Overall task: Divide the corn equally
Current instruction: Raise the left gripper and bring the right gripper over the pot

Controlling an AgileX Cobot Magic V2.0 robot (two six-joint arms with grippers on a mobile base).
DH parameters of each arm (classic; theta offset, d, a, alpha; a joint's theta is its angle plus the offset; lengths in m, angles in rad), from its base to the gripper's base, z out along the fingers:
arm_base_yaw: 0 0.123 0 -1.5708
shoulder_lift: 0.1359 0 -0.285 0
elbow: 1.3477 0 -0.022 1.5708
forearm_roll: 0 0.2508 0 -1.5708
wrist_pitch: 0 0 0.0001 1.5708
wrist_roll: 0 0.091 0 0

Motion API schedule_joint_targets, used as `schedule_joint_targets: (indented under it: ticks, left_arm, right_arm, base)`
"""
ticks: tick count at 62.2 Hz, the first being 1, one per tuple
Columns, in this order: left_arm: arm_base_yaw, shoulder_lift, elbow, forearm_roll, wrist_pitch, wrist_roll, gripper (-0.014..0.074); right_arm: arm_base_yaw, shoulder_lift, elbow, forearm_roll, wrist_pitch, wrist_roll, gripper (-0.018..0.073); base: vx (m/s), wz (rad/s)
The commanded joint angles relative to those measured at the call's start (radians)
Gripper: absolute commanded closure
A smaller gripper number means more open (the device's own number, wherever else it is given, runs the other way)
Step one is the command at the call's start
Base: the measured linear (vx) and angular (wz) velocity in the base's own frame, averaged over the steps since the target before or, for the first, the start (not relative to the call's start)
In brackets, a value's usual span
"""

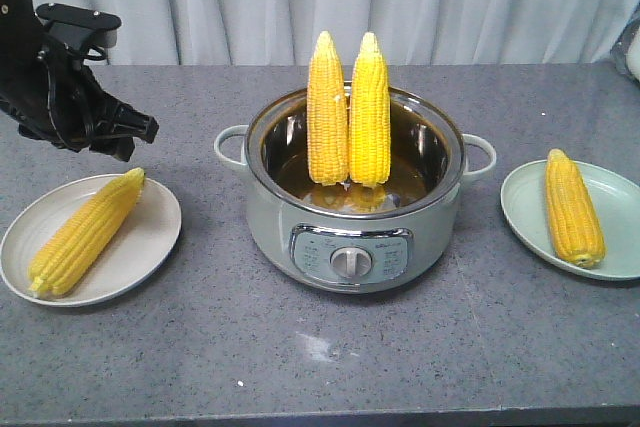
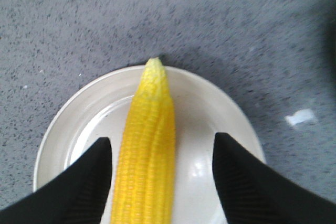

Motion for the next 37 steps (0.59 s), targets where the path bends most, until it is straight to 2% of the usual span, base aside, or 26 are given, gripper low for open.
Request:
schedule_joint_targets:
  ticks: [1,6,13,19,28,33,37]
  left_arm:
    - [0.002,-0.091,-0.026,-0.058,-0.059,-0.005,0.0179]
    - [0.002,-0.131,-0.026,-0.133,-0.086,0.014,0.0179]
    - [0.002,-0.177,-0.026,-0.261,-0.158,0.05,0.0179]
    - [0.002,-0.205,-0.026,-0.392,-0.222,0.099,0.0179]
    - [0.002,-0.215,-0.026,-0.575,-0.272,0.221,0.0179]
    - [0.002,-0.215,-0.026,-0.657,-0.297,0.276,0.0179]
    - [0.002,-0.215,-0.026,-0.695,-0.319,0.299,0.0179]
  right_arm:
    - [-0.005,-0.019,-0.024,0.027,0.009,-0.007,0.0125]
    - [-0.005,-0.019,-0.024,0.042,0.009,-0.024,0.0125]
    - [-0.005,-0.006,-0.024,0.133,0.009,-0.092,0.0122]
    - [-0.004,0.02,-0.024,0.237,0.004,-0.152,0.0118]
    - [-0.004,0.103,-0.024,0.403,-0.02,-0.22,0.0082]
    - [0.0,0.159,-0.024,0.51,-0.034,-0.235,0.0047]
    - [0.027,0.195,-0.024,0.572,-0.037,-0.243,0.0016]
  base:
    - [0.0,0.0]
    - [0.0,0.0]
    - [0.0,0.0]
    - [0.0,0.0]
    - [0.0,0.0]
    - [0.0,0.0]
    - [0.0,0.0]
